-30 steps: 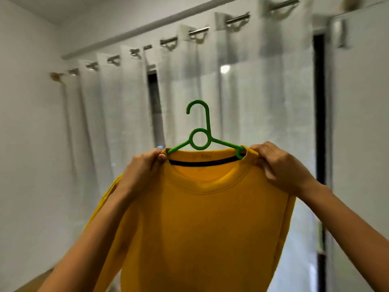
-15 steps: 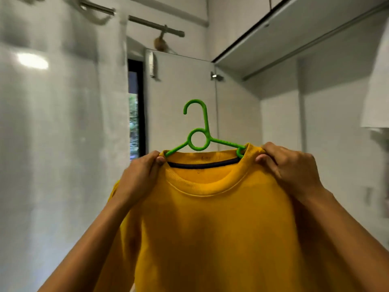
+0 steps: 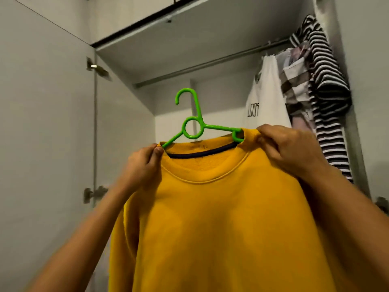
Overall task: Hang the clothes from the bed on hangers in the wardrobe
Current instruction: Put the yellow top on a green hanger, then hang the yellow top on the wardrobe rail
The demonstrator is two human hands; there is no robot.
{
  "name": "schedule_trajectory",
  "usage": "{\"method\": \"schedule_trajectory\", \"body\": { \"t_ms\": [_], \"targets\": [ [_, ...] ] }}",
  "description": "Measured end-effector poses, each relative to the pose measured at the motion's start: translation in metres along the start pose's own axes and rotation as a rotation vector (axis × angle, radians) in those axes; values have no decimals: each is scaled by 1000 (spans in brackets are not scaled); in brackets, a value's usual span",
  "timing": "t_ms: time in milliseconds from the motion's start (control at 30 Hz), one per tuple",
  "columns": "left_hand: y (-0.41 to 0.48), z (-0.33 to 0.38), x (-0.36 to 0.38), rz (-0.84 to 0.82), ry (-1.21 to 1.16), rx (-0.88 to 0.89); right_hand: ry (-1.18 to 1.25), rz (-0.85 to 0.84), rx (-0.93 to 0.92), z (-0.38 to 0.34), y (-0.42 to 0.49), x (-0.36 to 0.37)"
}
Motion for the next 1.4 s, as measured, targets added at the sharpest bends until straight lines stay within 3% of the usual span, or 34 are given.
{"method": "schedule_trajectory", "body": {
  "t_ms": [200, 367, 533, 667, 1033, 1400],
  "targets": [
    [108, -33, 80, 90, -109, 71, -248, 43, 95, 42, 56, 22],
    [173, -39, 146, 41, -94, 207, -412, 51, 161, 75, 111, 42],
    [208, -48, 221, -56, -44, 241, -582, 46, 300, 116, 162, 79],
    [234, -67, 264, -39, -118, 235, -679, 53, 409, 149, 202, 120],
    [295, -138, 346, -36, -117, 227, -850, 186, 484, 198, 291, 206],
    [291, -156, 398, -131, -167, 304, -1153, -22, 481, 222, 302, 252]
  ]
}}
Point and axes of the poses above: each hand's wrist, its own y-axis towards the middle knuckle, its own x-axis out of the palm, z = x × y, the point moved 6 cm from there along y, towards the middle knuckle, and after that the axes turned 5 degrees about x, right-handed, at the moved point
